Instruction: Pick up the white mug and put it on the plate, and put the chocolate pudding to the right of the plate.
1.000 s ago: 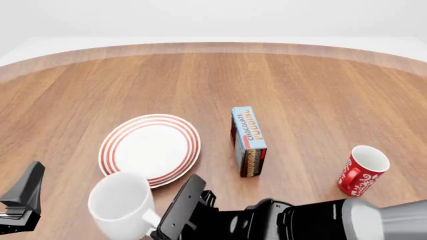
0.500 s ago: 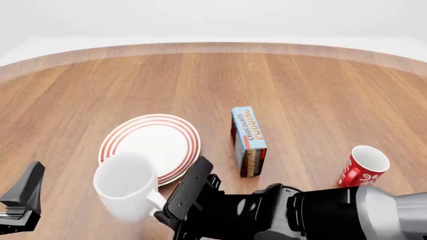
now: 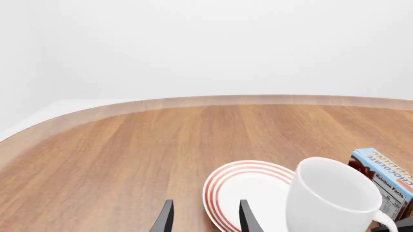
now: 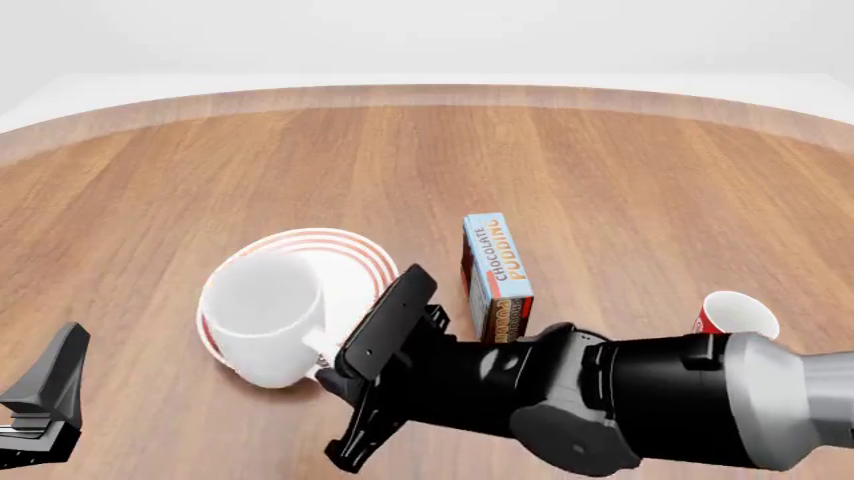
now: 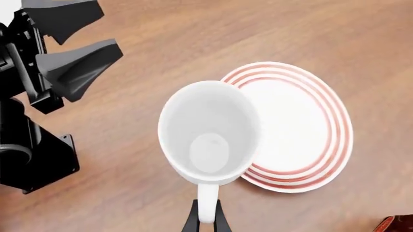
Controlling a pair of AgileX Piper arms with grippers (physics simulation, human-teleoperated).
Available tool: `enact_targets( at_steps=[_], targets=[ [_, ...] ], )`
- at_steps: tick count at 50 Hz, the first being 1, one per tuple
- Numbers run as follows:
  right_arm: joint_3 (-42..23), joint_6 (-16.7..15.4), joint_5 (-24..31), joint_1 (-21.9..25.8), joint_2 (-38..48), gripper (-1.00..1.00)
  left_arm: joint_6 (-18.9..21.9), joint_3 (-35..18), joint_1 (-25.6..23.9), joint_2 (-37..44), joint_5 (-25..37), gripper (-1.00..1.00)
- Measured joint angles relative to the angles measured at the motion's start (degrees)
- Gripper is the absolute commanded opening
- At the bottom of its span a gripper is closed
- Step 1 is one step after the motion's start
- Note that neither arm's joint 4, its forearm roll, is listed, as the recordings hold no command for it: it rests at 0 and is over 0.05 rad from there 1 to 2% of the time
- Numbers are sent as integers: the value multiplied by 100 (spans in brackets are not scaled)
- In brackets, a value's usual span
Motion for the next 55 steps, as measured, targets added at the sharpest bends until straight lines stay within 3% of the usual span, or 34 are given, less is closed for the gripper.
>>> enact_targets(
  at_steps=[55],
  targets=[
    [-869,-302,-76,-943,613,-100,0,0,0,0,0,100]
  ],
)
